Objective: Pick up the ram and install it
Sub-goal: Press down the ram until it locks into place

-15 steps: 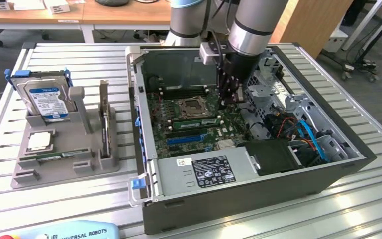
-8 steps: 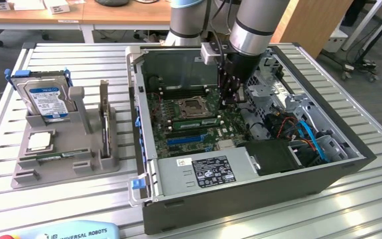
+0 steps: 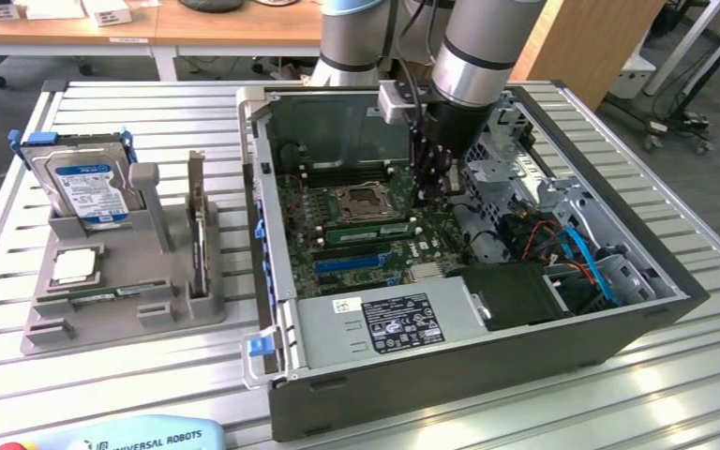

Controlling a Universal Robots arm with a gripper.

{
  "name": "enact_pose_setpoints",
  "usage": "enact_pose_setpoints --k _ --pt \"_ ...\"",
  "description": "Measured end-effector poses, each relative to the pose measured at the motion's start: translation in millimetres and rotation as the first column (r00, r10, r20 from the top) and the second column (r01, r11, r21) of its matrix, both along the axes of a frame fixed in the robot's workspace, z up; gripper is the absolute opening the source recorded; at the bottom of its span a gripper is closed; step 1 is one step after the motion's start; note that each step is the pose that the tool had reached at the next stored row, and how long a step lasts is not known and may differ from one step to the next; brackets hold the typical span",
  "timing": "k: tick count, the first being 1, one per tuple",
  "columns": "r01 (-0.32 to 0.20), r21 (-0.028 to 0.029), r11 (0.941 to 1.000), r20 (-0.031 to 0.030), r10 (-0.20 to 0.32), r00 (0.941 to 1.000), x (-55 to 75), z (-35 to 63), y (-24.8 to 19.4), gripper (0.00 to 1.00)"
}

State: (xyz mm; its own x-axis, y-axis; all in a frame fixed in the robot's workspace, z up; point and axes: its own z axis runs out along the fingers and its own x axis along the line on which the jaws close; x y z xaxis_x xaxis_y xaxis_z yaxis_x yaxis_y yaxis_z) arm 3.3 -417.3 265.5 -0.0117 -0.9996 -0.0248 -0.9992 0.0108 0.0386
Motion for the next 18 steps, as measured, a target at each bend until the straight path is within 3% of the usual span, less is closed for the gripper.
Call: enact_pose_setpoints --k 18 --pt "0.0 -0.0001 1.0 -0.0001 0.0 1.0 0.0 -11.4 0.0 0.1"
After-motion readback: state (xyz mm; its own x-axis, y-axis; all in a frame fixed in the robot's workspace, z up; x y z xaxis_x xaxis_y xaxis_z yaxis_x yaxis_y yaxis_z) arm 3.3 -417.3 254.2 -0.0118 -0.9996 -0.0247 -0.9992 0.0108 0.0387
